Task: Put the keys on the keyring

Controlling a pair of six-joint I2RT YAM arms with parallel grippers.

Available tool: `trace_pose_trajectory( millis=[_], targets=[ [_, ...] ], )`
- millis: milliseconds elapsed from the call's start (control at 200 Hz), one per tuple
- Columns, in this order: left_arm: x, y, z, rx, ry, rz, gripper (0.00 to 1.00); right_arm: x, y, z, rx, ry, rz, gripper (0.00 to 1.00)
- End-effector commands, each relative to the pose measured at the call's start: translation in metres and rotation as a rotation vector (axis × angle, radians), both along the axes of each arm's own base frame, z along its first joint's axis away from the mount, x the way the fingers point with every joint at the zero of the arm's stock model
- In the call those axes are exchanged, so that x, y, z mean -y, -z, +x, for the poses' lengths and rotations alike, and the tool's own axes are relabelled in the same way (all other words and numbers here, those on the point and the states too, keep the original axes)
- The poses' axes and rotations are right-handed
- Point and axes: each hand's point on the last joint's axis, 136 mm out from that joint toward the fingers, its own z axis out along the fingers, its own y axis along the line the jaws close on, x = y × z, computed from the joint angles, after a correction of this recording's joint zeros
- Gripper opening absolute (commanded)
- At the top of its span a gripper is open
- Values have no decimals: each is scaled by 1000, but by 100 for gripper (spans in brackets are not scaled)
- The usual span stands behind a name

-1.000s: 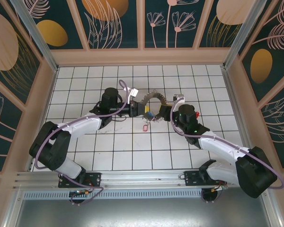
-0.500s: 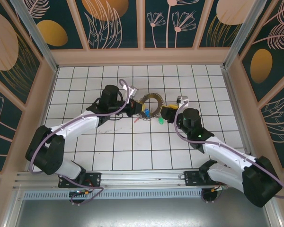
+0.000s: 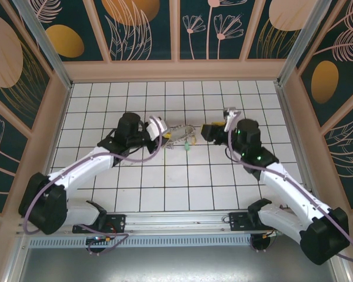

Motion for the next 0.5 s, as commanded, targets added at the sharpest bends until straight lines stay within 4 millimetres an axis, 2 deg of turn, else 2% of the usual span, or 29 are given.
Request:
trace_pose_trajectory(
  millis=[0,75,125,205,315,495],
  targets=[
    [-9,-31,11,357,12,73,0,-10,-7,-16,-224,-166,107,57],
    [-15,-29,11,456,30,160,0,-7,-1,-15,-361,-191,157,48],
    [-20,-30,13,531,18,201,0,-10,1,-18,-404,-216,162,45],
    [-28,-34,14,648,12,266,0,-16,2,-22,-433,-246,151,44],
    [-37,-40,14,778,5,337,0,-26,14,-25,-464,-275,111,37],
    [-41,-44,7,919,36,396,0,-48,24,-29,-478,-334,73,32]
  ],
)
